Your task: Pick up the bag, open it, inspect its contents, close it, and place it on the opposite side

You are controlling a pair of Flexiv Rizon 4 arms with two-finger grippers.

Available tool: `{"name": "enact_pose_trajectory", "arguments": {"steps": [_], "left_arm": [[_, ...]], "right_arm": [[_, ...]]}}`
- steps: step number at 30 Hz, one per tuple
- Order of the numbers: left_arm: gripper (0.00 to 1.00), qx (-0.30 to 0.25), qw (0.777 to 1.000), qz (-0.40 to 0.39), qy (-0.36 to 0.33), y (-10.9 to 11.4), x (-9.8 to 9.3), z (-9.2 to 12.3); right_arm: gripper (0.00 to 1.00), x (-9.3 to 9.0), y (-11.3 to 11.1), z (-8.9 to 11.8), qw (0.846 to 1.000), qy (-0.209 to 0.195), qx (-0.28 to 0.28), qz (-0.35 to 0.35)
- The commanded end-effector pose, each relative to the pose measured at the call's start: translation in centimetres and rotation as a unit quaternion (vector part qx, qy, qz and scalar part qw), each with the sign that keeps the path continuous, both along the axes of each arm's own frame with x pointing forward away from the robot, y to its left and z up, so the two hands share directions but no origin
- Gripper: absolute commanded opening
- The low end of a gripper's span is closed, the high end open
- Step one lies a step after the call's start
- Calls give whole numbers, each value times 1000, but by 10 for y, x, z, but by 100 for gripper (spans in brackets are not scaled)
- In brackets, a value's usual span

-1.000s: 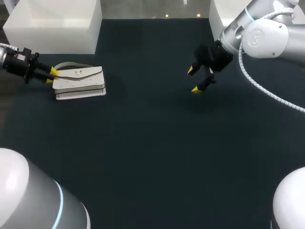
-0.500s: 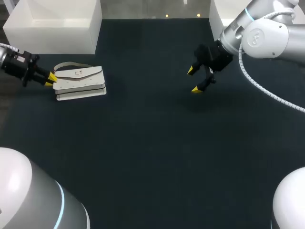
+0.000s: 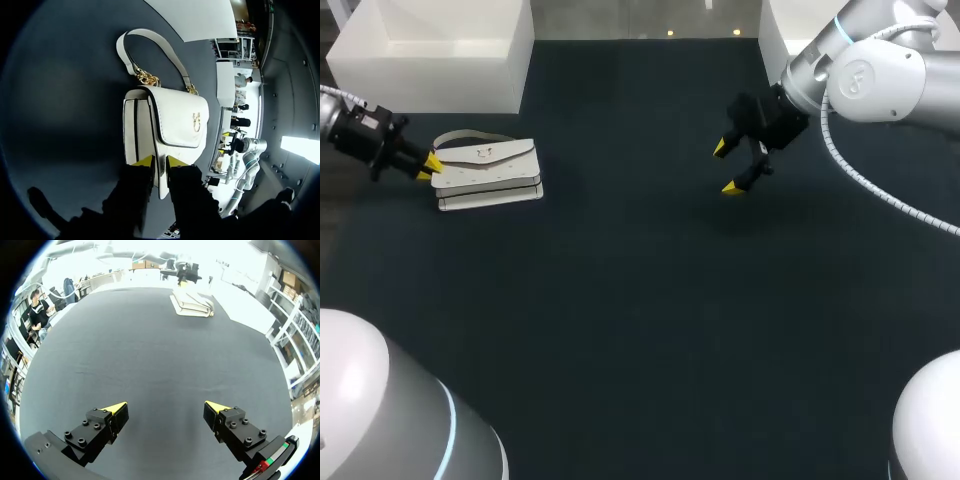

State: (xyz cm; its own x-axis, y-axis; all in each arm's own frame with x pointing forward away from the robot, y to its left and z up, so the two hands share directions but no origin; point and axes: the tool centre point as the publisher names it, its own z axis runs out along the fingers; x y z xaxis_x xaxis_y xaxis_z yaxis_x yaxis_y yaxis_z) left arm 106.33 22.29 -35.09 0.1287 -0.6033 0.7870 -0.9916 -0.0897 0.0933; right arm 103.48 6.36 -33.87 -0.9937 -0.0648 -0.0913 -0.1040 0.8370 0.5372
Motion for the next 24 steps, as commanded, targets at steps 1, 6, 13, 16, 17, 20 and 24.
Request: {"name": "enact_pose_trajectory", "arguments": {"steps": [1, 6, 13, 16, 17, 20, 24], "left_arm": [[15, 8, 1000, -6, 0, 1, 4, 5], [20, 17, 1000, 3, -15, -2, 7, 0], [14, 17, 998, 29, -45, -3, 8, -3], [5, 15, 998, 34, -48, -4, 7, -3], [4, 15, 998, 35, -49, -4, 7, -3], [0, 15, 998, 33, -54, -6, 6, -2], [0, 8, 999, -2, -52, -19, 7, 0]], "right_arm": [[100, 1, 0, 0, 1000, 0, 0, 0], [100, 1, 0, 0, 1000, 0, 0, 0], [100, 1, 0, 0, 1000, 0, 0, 0], [100, 1, 0, 0, 1000, 0, 0, 0], [100, 1, 0, 0, 1000, 0, 0, 0], [100, 1, 0, 0, 1000, 0, 0, 0], [100, 1, 0, 0, 1000, 0, 0, 0]]}}
